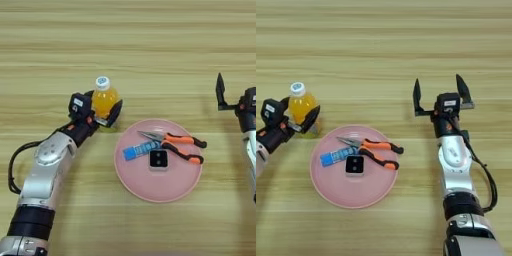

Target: Move the objects on the table

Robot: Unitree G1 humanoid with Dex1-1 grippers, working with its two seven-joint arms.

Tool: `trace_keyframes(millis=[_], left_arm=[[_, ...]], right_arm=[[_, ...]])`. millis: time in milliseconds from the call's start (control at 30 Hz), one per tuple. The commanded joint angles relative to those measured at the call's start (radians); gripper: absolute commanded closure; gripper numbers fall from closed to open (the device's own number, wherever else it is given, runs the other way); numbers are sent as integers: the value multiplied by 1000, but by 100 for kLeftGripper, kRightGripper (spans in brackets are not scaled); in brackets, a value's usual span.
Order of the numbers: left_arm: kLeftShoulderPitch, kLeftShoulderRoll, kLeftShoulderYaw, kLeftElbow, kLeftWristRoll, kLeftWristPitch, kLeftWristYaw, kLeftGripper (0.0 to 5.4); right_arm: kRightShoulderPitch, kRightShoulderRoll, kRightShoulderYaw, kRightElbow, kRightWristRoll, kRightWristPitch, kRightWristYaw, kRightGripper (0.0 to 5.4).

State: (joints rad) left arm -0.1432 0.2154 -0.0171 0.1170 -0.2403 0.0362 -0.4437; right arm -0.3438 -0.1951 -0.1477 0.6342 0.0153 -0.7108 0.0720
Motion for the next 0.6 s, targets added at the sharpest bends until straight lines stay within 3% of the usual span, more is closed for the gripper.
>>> trace_keyframes(millis=[33,233,600], left_arm=[[-15,6,-5,8,20,13,-4,138],[-16,9,-9,15,40,-6,-2,194],[-12,3,-8,-11,36,-4,-20,200]], right_arm=[[-14,-9,1,5,1,-6,4,0],[-14,-9,2,6,1,-6,8,0],[-13,-9,20,-10,22,9,65,0]])
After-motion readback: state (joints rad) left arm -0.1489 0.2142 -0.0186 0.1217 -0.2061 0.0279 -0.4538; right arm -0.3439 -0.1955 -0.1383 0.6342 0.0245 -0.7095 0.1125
